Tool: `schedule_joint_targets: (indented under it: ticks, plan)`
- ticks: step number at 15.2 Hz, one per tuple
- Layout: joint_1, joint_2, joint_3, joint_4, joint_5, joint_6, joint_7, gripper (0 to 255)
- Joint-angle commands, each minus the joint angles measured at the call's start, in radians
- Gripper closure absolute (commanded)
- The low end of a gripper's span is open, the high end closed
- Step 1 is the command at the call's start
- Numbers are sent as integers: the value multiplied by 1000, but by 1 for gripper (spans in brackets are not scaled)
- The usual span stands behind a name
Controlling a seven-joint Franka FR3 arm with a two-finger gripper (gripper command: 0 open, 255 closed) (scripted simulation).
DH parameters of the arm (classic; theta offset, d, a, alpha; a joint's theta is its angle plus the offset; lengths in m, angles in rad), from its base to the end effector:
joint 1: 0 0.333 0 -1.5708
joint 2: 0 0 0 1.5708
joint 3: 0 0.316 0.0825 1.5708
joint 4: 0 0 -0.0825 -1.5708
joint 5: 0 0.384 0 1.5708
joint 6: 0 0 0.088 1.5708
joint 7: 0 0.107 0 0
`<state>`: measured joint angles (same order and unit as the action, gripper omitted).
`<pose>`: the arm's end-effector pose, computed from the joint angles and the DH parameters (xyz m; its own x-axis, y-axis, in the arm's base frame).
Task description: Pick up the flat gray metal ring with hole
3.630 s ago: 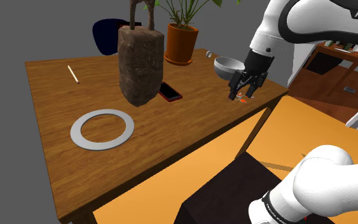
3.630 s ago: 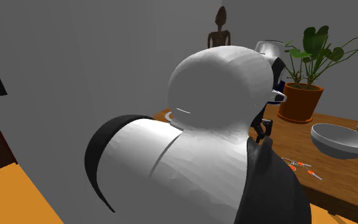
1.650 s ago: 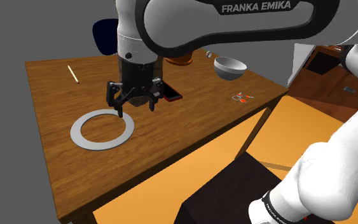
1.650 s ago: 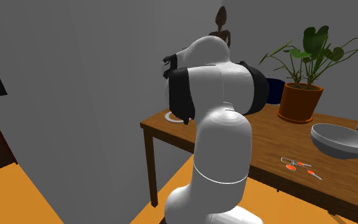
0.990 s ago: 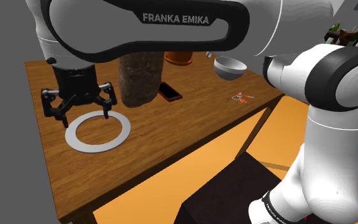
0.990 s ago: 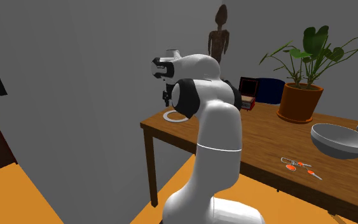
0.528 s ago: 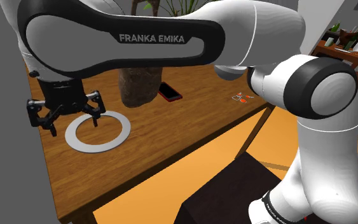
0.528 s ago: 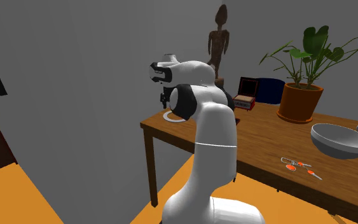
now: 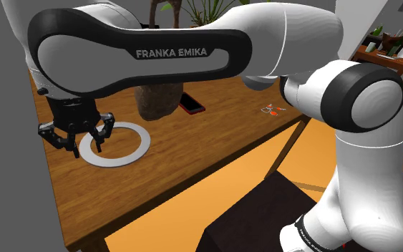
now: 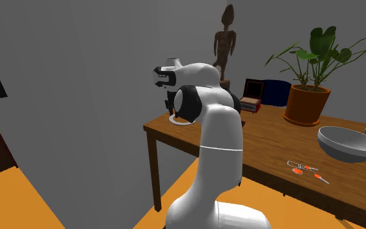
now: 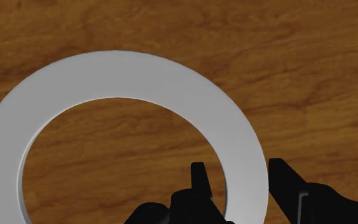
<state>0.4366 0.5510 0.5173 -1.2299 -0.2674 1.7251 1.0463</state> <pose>0.4939 0.5040 0.4821 0.9929 -0.1186 0.0072 -0.1186 -0.9929 -0.0072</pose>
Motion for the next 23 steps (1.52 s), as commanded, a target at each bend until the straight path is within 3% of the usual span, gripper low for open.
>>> schedule_joint_targets:
  ticks: [1,6,23]
  plan:
    - [1,4,0,-4,1,2,0,255]
    - [1,5,0,-5,0,4,0,255]
    - [74,67,-7,311,-20,-242,-18,255]
